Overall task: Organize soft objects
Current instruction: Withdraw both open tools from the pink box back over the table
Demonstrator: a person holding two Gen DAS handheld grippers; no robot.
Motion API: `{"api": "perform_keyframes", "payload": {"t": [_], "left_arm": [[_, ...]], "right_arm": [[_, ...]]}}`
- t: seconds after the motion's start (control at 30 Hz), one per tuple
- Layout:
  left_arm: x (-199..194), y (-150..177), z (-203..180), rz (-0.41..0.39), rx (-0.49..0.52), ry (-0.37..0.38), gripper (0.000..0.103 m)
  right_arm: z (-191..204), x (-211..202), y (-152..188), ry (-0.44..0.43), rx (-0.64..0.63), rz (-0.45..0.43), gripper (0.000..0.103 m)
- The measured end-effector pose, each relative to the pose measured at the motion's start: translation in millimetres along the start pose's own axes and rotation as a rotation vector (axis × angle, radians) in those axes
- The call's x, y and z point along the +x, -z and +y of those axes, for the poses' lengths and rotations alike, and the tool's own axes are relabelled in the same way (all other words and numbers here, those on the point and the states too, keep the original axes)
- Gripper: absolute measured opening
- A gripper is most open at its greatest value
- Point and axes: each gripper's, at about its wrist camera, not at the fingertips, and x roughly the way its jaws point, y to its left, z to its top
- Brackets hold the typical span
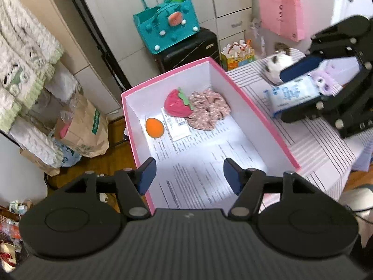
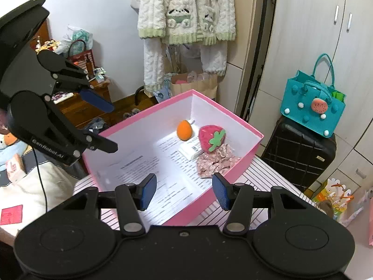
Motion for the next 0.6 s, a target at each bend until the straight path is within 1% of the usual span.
{"api": "perform_keyframes", "payload": {"t": [0.07, 0.2, 0.27, 0.53, 0.57, 0.6], "left_arm": [[-15, 6, -8, -0.023, 0.018, 0.001, 0.069], [-40, 21, -24, -0.097, 0.039, -0.036, 0.075], [-48, 29, -31, -0.119, 0.05, -0.032, 0.075], [-62, 56, -57, -0.127, 0.073, 0.002, 0.076], [-64, 59, -61, -0.133, 0.078, 0.005, 0.077], [-66, 63, -65, -0.138, 0.085, 0.009, 0.081]], "right_arm": [[6, -12, 4, 0.004, -0.01, -0.011, 0.058], [19, -34, 14, 0.014, -0.026, -0.038, 0.06], [25, -43, 22, 0.02, -0.028, -0.05, 0.061], [48, -70, 57, 0.036, -0.024, -0.071, 0.062], [50, -73, 62, 0.04, -0.023, -0.072, 0.062], [53, -75, 67, 0.045, -0.022, -0.074, 0.062]]}}
